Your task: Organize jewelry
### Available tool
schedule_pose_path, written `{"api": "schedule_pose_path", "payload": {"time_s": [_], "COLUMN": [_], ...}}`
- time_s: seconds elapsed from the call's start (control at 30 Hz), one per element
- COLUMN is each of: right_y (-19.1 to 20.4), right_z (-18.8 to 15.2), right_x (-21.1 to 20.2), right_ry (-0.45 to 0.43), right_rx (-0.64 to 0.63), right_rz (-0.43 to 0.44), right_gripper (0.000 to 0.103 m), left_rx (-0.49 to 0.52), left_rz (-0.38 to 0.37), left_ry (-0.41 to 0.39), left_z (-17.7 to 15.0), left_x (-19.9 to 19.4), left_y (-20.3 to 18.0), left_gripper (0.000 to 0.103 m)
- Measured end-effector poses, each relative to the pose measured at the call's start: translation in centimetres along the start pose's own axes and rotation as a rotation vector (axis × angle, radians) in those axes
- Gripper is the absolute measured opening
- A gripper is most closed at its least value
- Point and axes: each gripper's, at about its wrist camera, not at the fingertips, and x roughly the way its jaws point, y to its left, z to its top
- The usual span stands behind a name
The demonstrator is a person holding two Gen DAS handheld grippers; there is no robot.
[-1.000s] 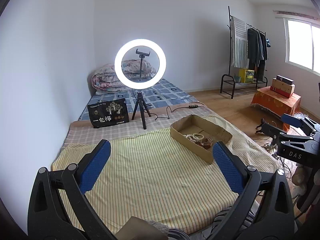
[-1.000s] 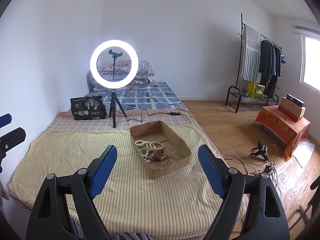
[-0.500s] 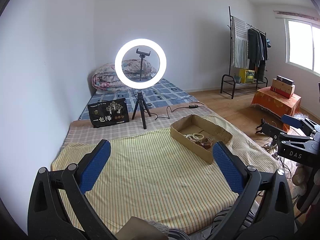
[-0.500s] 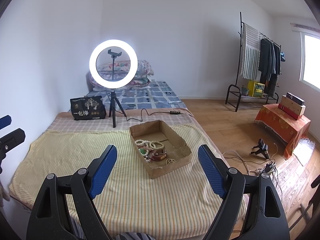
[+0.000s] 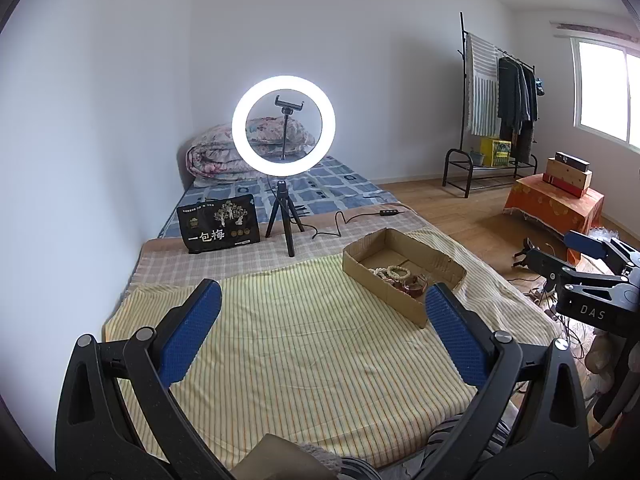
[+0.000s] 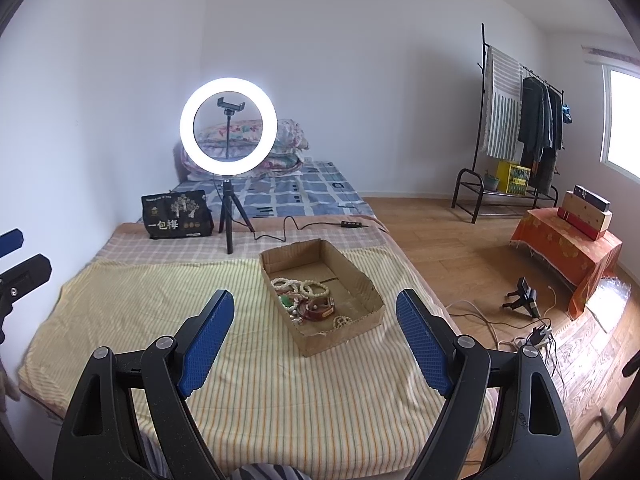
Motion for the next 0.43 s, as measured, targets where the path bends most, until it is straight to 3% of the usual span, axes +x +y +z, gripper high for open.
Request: {"api": "schedule_pose_path", "payload": {"time_s": [0.43], "right_y": [-0.02], "right_z": [-0.39], "right_x": [0.12], "right_ry": [0.008], "right_rx": [0.004], "right_rz": [0.000], "right_gripper": [0.083], "left_rx": [0.004], "left_rz": [0.007], "left_ry": [-0.003], "left_z": [-0.54], "left_x": [0.43], "left_y": [0.65], "left_gripper": [0.103]}}
